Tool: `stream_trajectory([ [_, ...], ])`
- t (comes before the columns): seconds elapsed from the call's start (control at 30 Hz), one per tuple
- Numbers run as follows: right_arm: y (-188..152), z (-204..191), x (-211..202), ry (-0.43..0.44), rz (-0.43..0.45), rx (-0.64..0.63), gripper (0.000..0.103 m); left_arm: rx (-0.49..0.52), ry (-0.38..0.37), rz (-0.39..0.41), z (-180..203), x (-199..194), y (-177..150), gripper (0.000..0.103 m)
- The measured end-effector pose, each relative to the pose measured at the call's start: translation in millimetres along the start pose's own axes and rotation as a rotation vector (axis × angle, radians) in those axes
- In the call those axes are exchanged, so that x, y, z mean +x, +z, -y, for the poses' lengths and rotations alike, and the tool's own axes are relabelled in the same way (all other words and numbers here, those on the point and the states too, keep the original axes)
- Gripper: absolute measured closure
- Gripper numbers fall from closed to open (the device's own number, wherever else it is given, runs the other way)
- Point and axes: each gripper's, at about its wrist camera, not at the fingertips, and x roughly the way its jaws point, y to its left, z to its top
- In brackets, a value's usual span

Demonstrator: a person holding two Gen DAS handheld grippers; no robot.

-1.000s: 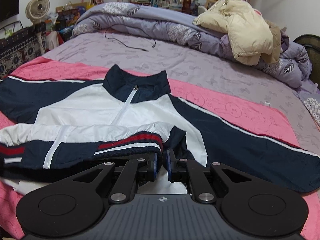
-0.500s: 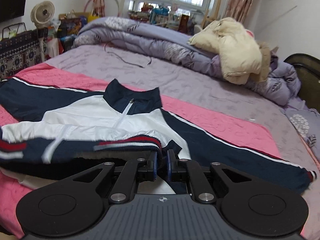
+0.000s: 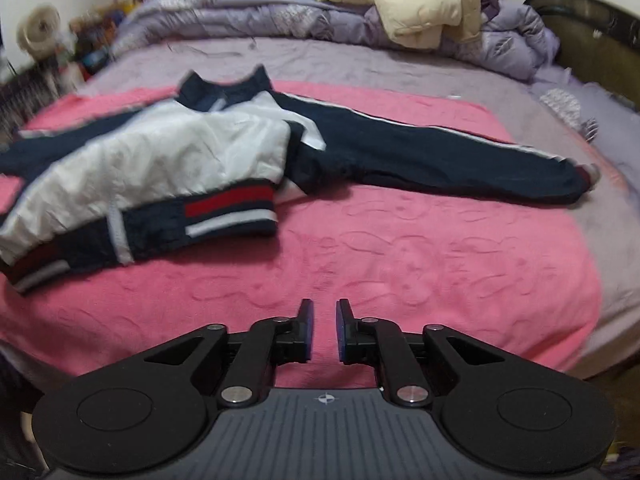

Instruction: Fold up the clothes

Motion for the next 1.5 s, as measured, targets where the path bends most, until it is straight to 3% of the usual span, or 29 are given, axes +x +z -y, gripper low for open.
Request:
stream_trajectory([
  [0.03, 2, -4, 2, 0.008, 0.029, -0.014, 0.069, -0.010, -0.011, 0.002, -2, -4, -1, 0.016],
  [0.07, 4, -8, 4, 0.011, 0.057, -0.036, 0.055, -0.018, -0.023, 0.004, -5, -9, -2, 0.016],
  [0.1, 5, -16, 8, 0.005, 0.081, -0.079, 0.051, -0.025, -0.036, 0.006, -7, -13, -4, 0.016],
  [0.27, 3, -61, 48, -0.059, 0.127, -0.309, 0.049, 0.172, -0.077, 0.051, 15, -34, -24, 0.013],
  [0.4, 6, -81, 77, -0.120, 0.156, -0.378, 0.048, 0.259, -0.075, 0.026, 40, -23, -35, 0.013],
  [0.6, 33, -80, 90, -0.094, 0.243, -0.255, 0.049, 0.319, -0.063, 0.014, 67, -2, -40, 0.012],
  [0.8, 74, -74, 87, 0.012, 0.292, -0.133, 0.053, 0.353, -0.101, 0.027, 74, -9, -51, 0.011],
  [0.97, 93, -68, 100, 0.038, 0.256, -0.060, 0.053, 0.345, 0.057, 0.017, 72, 12, -49, 0.011],
  [1.03, 93, -61, 102, 0.034, 0.244, -0.028, 0.053, 0.285, 0.114, 0.008, 60, 22, -43, 0.009],
  [1.17, 77, -54, 113, 0.020, 0.193, -0.028, 0.053, 0.115, 0.114, -0.036, 29, 35, -28, 0.009],
  [1.23, 70, -52, 120, 0.044, 0.151, 0.000, 0.071, 0.066, 0.111, -0.044, 20, 36, -23, 0.009],
  [1.27, 70, -49, 124, 0.072, 0.130, 0.032, 0.090, 0.042, 0.110, -0.048, 16, 37, -21, 0.009],
  [1.37, 72, -46, 120, 0.114, 0.140, 0.115, 0.094, 0.008, 0.123, -0.033, 5, 33, -16, 0.009],
  [1.5, 81, -44, 89, 0.150, 0.220, 0.157, 0.095, 0.057, 0.142, -0.010, -1, 25, -13, 0.009],
])
